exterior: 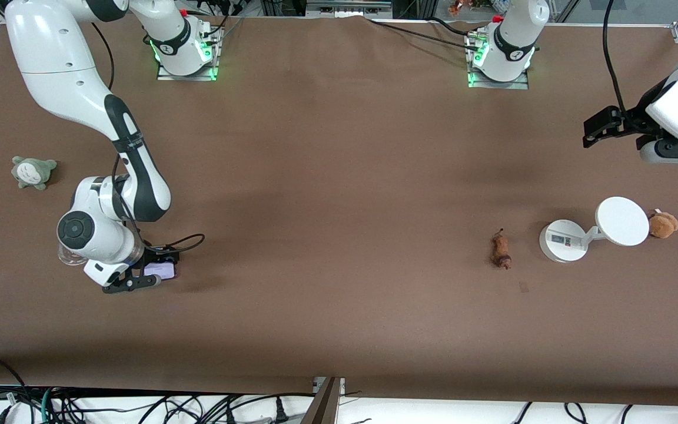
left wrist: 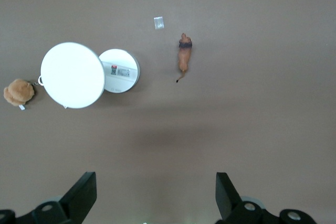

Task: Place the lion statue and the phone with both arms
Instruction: 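Carry the white phone with the right gripper toward the glass cup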

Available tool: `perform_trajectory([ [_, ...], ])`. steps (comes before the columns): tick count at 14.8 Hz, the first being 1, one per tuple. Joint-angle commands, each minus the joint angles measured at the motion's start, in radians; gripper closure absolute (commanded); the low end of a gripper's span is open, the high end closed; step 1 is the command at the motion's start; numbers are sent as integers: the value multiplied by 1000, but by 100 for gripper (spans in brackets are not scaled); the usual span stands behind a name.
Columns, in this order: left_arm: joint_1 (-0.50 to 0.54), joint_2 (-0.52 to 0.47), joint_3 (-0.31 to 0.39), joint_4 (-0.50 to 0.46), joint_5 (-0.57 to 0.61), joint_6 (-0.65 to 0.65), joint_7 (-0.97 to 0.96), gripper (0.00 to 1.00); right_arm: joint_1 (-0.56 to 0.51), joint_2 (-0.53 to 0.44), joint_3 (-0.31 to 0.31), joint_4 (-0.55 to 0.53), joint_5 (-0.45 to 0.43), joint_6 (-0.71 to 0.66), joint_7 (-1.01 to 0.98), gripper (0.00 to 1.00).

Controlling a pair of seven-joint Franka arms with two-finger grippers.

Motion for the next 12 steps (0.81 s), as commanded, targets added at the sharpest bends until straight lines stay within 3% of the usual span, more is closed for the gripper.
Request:
perform_trajectory([
  [1, 1, 11, -6, 16, 30, 9, -3, 0, -24, -8, 14, -19, 17, 17, -37, 88],
  [2, 4, 13, -6, 16, 28, 9, -3, 0, -26, -8, 14, -19, 17, 17, -37, 84],
  [3, 6, 13, -6, 14, 28, 10, -3, 0, -26, -7, 14, -19, 18, 17, -36, 64],
  [4, 7, 13, -6, 14, 30, 10, -3, 0, -26, -7, 14, -19, 18, 17, -30, 11],
  [5, 7, 14, -6, 13, 30, 10, -3, 0, -24, -7, 14, -17, 18, 15, -28, 0],
  [9, 10, 19, -6, 11, 30, 10, -3, 0, -24, -39, 12, -16, 14, -3, -53, 0],
  [12, 13, 19, -4, 10, 30, 9, -3, 0, -21, -121, 14, -11, 14, -116, -27, 0],
])
